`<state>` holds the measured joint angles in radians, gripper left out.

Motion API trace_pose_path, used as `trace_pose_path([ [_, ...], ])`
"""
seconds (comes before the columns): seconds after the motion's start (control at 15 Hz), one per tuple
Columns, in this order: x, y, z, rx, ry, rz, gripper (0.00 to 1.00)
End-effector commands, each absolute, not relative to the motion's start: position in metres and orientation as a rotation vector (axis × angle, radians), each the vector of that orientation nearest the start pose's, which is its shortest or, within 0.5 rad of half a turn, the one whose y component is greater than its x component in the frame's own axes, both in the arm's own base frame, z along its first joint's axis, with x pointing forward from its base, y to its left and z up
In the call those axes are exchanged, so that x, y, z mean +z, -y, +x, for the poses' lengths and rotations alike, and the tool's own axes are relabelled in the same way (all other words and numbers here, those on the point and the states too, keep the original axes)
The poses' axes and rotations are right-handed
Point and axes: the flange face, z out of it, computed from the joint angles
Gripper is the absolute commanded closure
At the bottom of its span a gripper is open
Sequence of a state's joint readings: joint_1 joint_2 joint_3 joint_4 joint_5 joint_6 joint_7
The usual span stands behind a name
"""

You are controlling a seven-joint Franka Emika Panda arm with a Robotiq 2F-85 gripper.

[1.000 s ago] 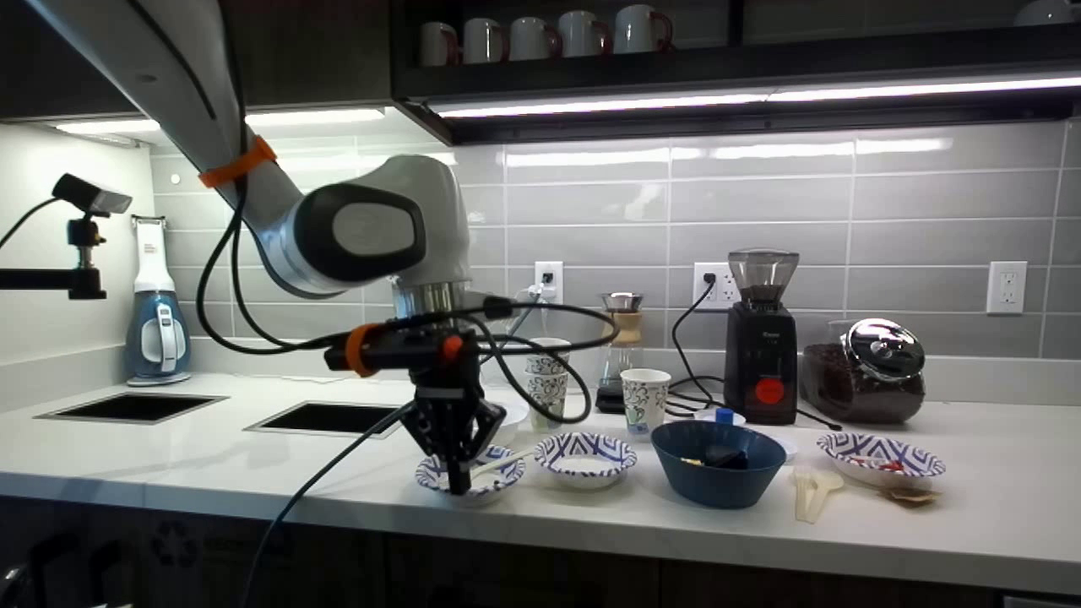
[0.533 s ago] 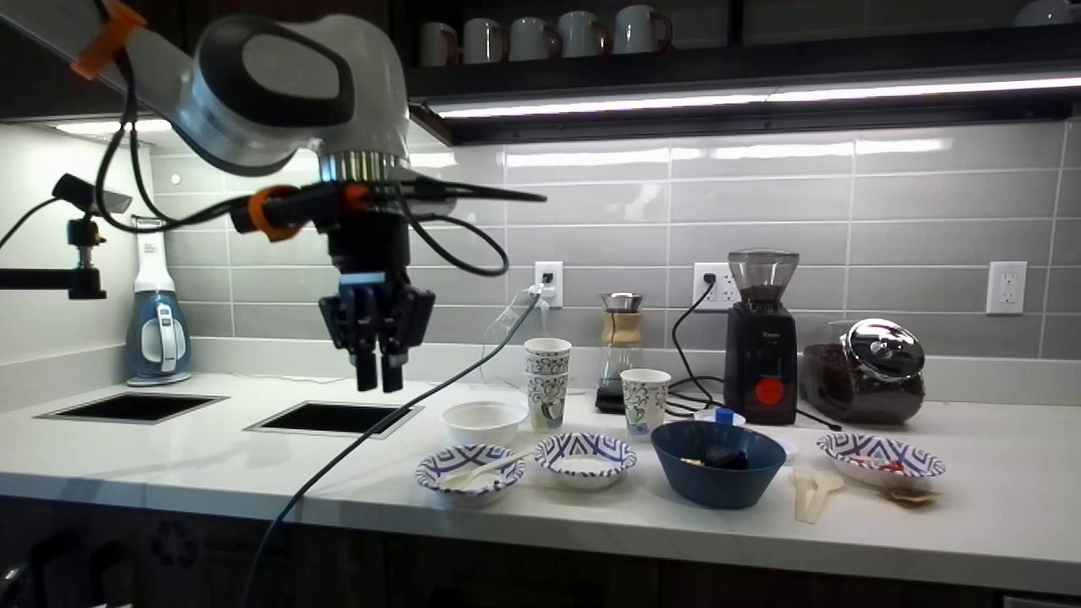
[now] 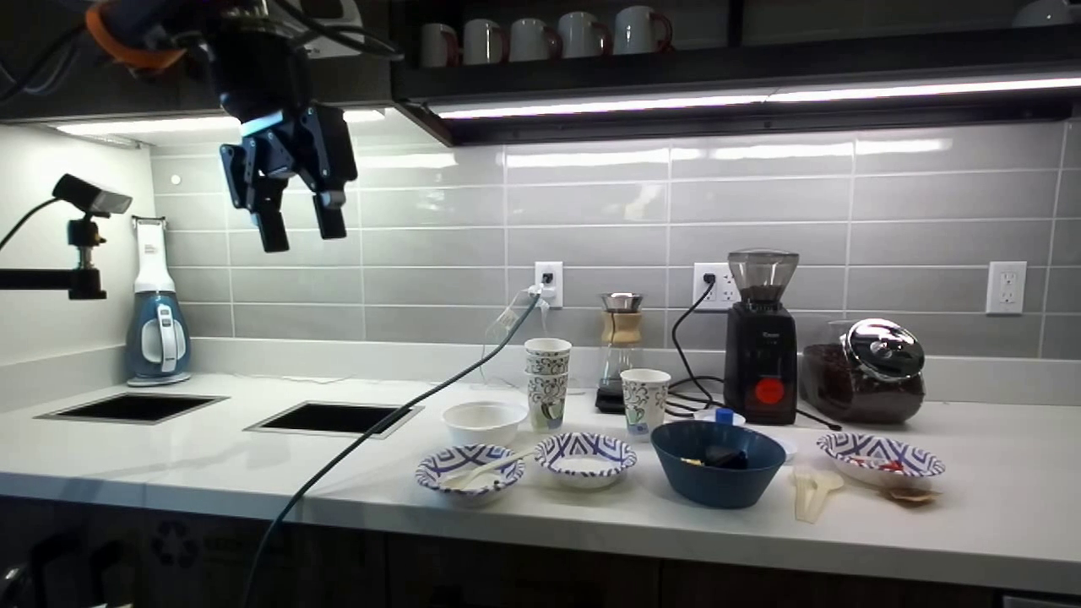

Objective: Close he open drawer

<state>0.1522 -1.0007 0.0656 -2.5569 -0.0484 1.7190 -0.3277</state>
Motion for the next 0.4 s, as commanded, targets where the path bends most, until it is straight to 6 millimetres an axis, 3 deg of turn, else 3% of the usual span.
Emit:
trace_pose_path([
  [0.0,0.5709,-0.0578,0.2583,-0.255,0.838,-3.136,0.12],
  [0.33,0.5674,-0.0579,0.2599,-0.238,0.838,-3.136,0.12],
])
